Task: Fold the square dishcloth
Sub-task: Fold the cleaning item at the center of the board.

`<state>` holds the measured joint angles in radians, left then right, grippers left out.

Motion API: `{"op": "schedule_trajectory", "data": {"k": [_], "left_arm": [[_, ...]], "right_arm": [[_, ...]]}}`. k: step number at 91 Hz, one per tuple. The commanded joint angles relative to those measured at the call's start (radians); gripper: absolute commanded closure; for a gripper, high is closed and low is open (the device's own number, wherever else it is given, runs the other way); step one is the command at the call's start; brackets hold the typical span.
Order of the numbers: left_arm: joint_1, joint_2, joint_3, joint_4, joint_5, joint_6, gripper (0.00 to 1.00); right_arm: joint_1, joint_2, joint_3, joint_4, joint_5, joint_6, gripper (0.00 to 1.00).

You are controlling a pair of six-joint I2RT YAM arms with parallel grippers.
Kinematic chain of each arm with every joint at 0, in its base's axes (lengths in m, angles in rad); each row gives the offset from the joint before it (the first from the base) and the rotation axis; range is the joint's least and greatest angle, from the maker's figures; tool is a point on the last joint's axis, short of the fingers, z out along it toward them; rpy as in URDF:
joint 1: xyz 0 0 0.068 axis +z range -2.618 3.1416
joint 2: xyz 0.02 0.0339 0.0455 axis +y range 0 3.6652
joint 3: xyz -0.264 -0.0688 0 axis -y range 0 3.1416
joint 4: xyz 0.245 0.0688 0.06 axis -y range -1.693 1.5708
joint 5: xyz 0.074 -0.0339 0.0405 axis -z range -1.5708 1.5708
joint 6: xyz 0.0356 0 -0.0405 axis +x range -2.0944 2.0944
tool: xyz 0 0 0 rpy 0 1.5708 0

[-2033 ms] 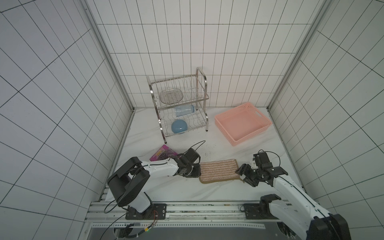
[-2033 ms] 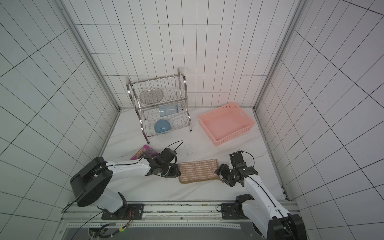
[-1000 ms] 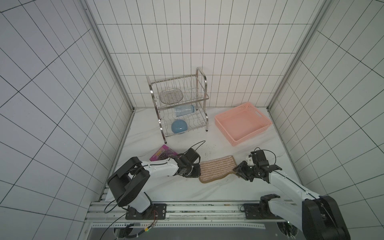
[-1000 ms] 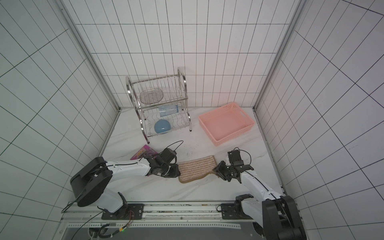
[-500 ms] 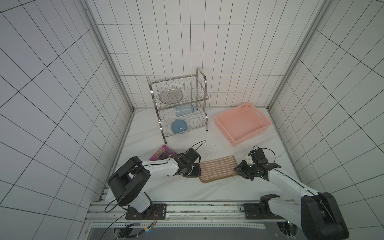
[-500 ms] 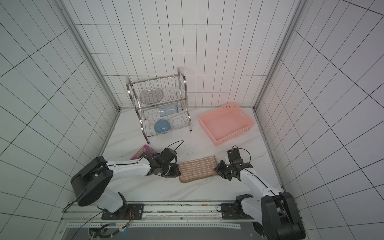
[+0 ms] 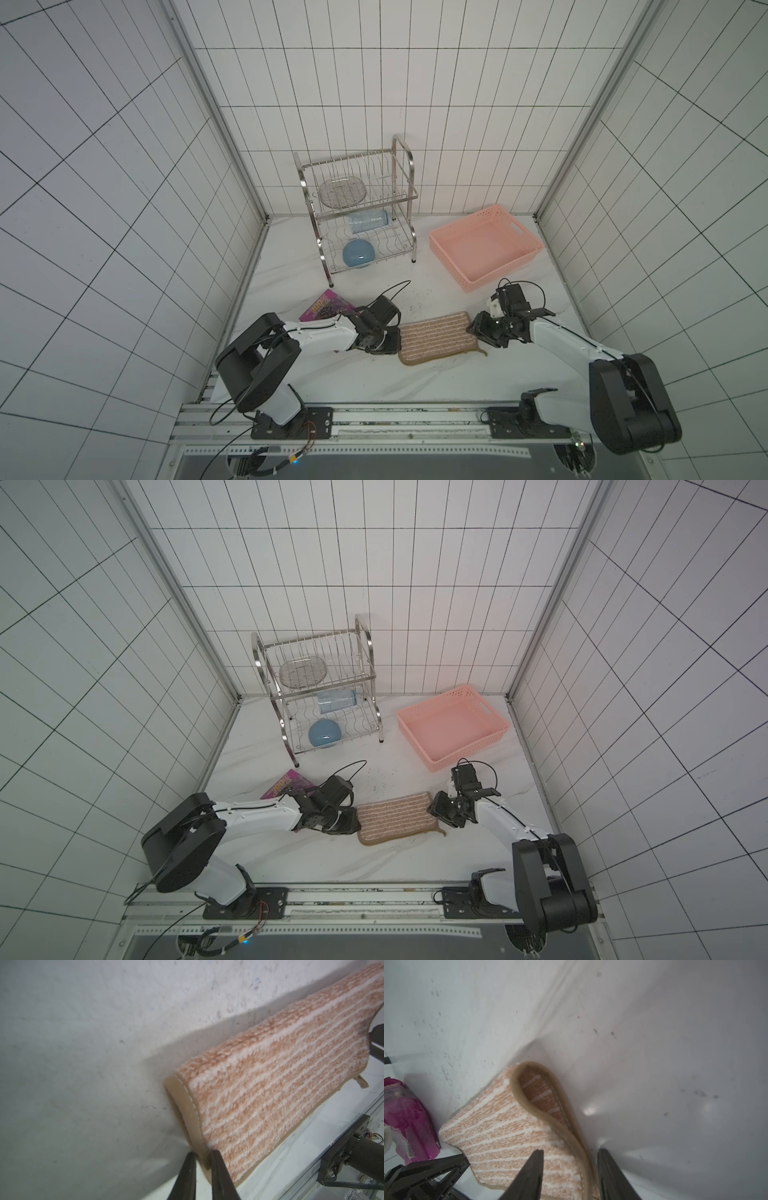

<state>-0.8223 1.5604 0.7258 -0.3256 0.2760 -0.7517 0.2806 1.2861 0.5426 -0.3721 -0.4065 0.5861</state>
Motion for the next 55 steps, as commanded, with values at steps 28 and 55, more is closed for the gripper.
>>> {"op": "schedule_trajectory", "data": {"k": [28,55], "left_arm": [[0.006,0.012,0.004,-0.027,-0.03,0.006,0.83],[0.006,0.023,0.012,-0.026,-0.033,0.011,0.83]], "right_arm": [[-0.009,-0.049,-0.024,0.024,-0.057,0.02,0.9],[-0.009,-0.122,0.022,-0.024,-0.047,0.033,1.0]]}}
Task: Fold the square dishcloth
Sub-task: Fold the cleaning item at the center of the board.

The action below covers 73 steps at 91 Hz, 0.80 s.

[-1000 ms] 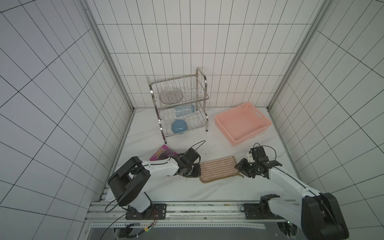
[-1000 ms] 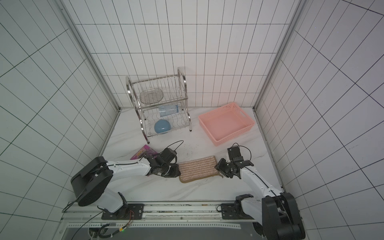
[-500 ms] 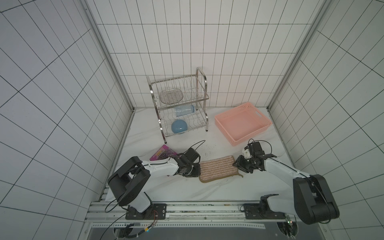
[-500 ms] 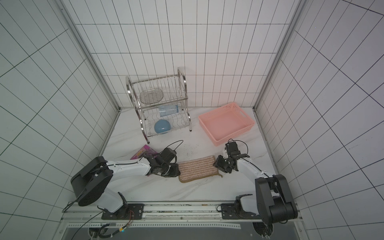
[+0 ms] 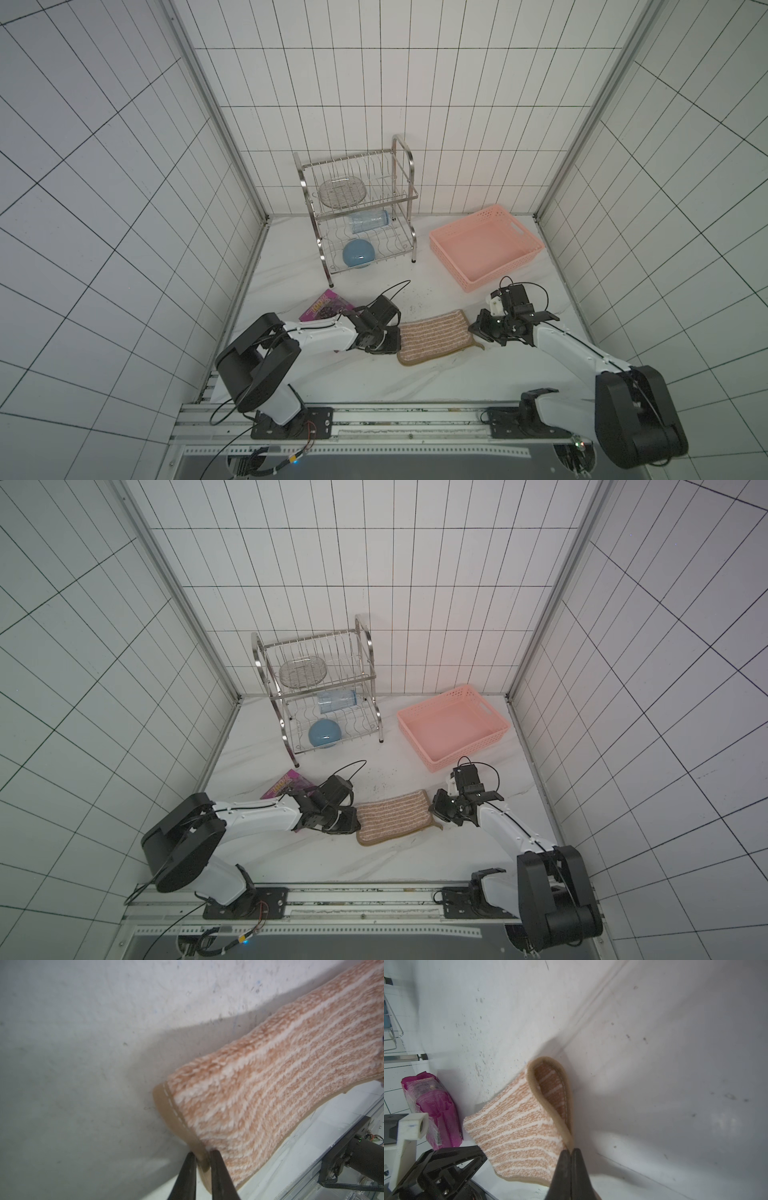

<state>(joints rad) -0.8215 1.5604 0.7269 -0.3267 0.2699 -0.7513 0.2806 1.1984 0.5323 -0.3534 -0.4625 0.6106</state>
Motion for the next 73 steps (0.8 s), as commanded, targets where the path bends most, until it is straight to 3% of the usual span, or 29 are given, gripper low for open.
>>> {"op": "schedule_trajectory", "data": {"k": [1,35,61,73], "left_arm": [[0.005,0.024,0.012,-0.025,-0.026,0.011,0.83],[0.005,0.082,0.071,-0.007,-0.01,0.033,0.83],[0.005,0.098,0.103,0.008,-0.005,0.041,0.83],[0.008,0.093,0.092,0.023,-0.004,0.033,0.83]], "right_arm": [[-0.009,-0.039,0.034,-0.046,0.01,0.009,1.0],[0.032,-0.132,0.114,-0.205,0.105,-0.034,1.0],[0.241,-0.08,0.243,-0.335,0.367,-0.04,1.0],[0.332,-0.038,0.295,-0.338,0.422,-0.022,1.0]]}}
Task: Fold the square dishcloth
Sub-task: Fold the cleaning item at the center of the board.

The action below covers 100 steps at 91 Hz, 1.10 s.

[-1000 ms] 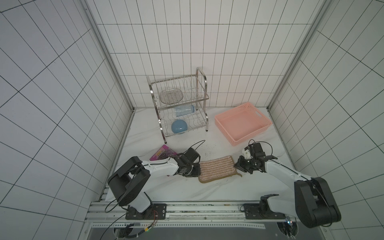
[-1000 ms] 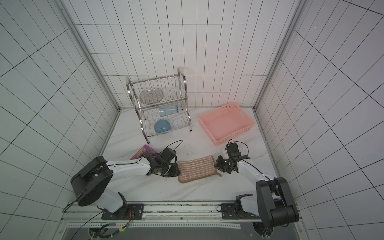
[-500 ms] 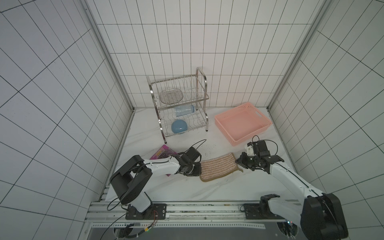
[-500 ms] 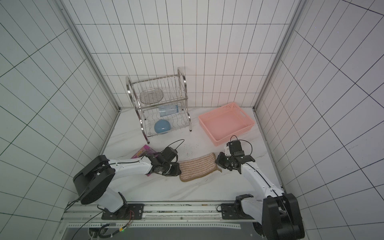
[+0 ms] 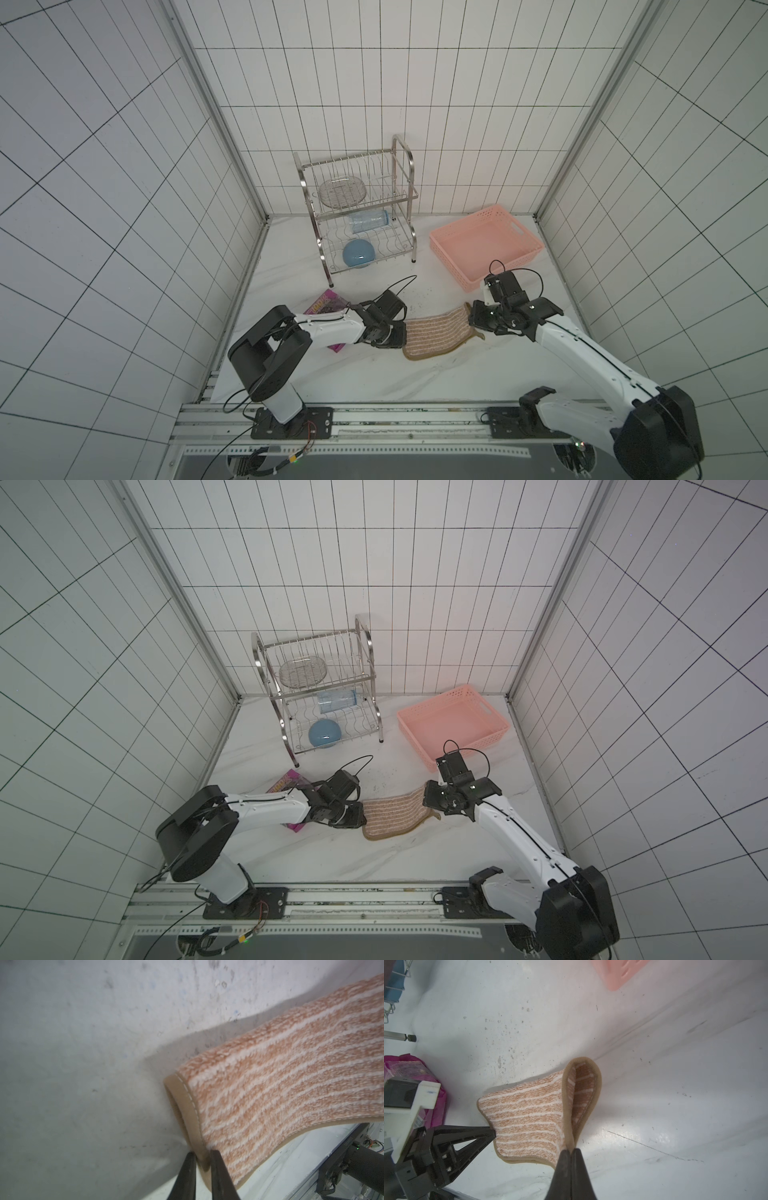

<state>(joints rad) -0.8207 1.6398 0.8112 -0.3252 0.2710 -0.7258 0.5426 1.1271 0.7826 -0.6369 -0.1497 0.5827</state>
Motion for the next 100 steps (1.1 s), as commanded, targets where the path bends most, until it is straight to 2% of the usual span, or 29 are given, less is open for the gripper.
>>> {"op": "schedule_trajectory", "data": {"k": [1,25,48,86,100], "left_arm": [[0.008,0.013,0.006,0.024,-0.005,0.006,0.83],[0.019,-0.038,-0.015,0.065,0.0,-0.022,0.83],[0.051,-0.056,-0.068,0.133,0.05,-0.071,0.83],[0.136,-0.225,-0.2,0.149,0.128,-0.166,0.85],[0.145,-0.228,-0.22,0.164,0.149,-0.179,0.84]], "right_arm": [[0.079,0.039,0.048,-0.053,0.112,0.007,1.0],[0.251,0.171,0.142,-0.036,0.167,0.001,1.0],[0.364,0.278,0.218,0.001,0.172,0.002,1.0],[0.431,0.347,0.277,0.009,0.186,0.001,1.0],[0.438,0.35,0.278,0.017,0.187,0.001,1.0]]}}
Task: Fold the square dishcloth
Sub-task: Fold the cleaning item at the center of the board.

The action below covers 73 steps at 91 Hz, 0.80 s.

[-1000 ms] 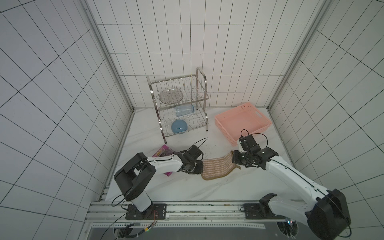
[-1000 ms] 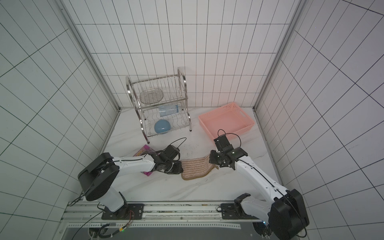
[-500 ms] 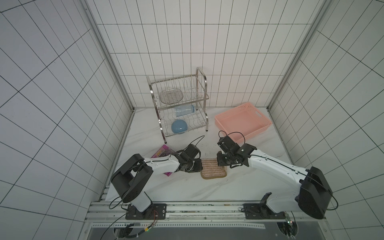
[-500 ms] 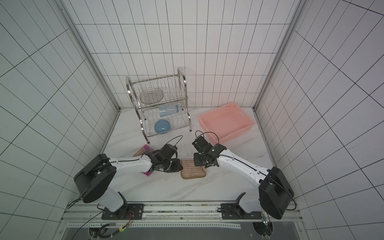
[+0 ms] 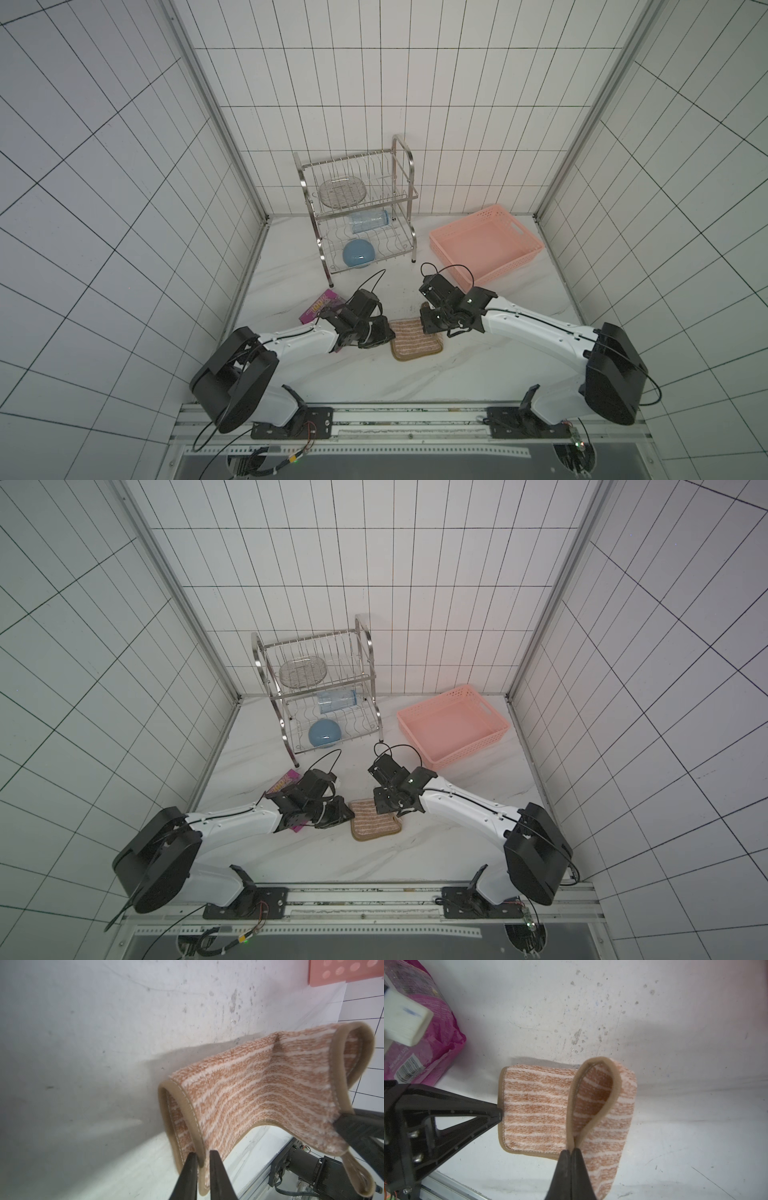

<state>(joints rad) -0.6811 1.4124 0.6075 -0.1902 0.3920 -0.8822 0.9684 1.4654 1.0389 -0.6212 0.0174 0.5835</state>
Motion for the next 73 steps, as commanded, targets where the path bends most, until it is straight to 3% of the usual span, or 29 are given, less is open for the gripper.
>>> {"op": "schedule_trajectory", "data": {"k": [1,14,45,73], "left_arm": [[0.006,0.002,-0.017,0.029,0.027,-0.023,0.84],[0.02,0.021,-0.021,0.008,0.019,-0.032,0.7],[0.028,0.024,-0.022,-0.001,0.009,-0.041,0.64],[0.027,0.134,-0.019,0.109,0.048,-0.059,0.86]], "right_arm": [[0.013,0.012,0.022,0.001,0.02,0.001,1.0],[0.019,0.016,0.025,0.002,0.016,0.002,1.0],[0.025,0.007,0.016,0.02,0.005,0.011,1.0],[0.024,-0.032,0.003,0.019,0.023,0.024,1.0]]}}
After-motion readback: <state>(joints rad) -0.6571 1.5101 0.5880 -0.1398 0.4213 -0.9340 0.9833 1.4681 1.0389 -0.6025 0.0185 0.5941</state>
